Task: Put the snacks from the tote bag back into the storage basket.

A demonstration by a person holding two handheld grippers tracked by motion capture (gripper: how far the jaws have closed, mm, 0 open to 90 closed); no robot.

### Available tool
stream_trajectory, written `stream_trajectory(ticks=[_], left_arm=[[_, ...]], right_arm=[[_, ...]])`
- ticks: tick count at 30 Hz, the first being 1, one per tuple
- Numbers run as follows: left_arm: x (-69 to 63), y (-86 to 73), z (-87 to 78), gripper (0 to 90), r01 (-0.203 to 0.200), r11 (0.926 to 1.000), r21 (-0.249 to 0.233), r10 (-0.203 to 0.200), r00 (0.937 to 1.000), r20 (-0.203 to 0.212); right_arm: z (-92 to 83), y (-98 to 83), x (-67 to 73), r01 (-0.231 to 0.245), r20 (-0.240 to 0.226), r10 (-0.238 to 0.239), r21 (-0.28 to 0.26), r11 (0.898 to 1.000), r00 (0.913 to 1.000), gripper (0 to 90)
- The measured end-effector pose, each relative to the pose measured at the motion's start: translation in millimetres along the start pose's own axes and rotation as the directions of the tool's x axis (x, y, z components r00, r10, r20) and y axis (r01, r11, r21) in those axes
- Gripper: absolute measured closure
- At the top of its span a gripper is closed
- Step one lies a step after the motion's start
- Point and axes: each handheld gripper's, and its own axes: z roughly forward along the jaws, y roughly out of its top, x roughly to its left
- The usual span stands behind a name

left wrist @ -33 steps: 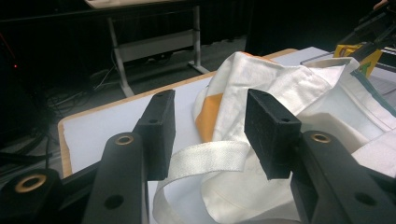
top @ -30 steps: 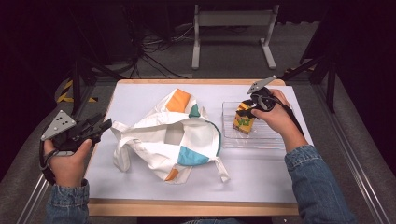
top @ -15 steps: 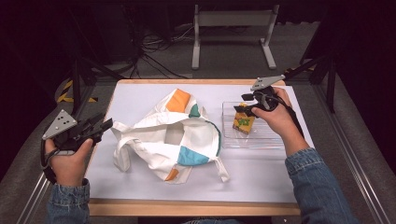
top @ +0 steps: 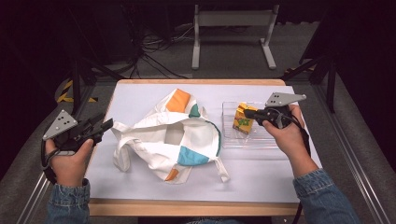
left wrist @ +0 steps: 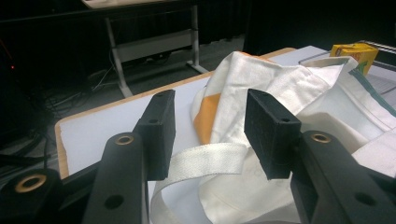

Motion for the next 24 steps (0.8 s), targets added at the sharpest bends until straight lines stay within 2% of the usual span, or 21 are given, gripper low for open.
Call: stream_trajectory(ticks=[3, 7, 12, 17, 24], left_arm=[[0.0, 0.2, 0.6, 54.0, -0.001, 1.0, 0.002, 0.001, 1.0, 0.002], [-0.2, 1.1, 2.2, 54.0, -0.001, 1.0, -0.003, 0.001, 1.0, 0.003], [0.4, 1.5, 2.5, 54.0, -0.001, 1.0, -0.005, 0.001, 1.0, 0.004], [0.1, 2.2, 3.5, 54.0, -0.001, 1.0, -0.006, 0.001, 1.0, 0.008], [-0.2, 2.8, 4.4, 54.0, -0.004, 1.0, -0.006, 0.004, 1.0, 0.009]], right_arm=[[2.3, -6.9, 5.4, 0.007, -0.016, -0.007, 0.03, 1.0, 0.9999, 89.5], [8.4, -16.9, 7.7, -0.004, -0.034, 0.007, 0.07, 0.998, 0.9994, 89.6], [15.4, -27.3, 6.5, -0.031, -0.027, 0.034, 0.101, 0.994, 0.999, 89.6], [21.9, -38.7, 6.1, -0.063, -0.004, 0.064, 0.142, 0.988, 0.9979, 89.6], [27.7, -52.4, -1.2, -0.126, 0.066, 0.116, 0.182, 0.975, 0.991, 89.6]])
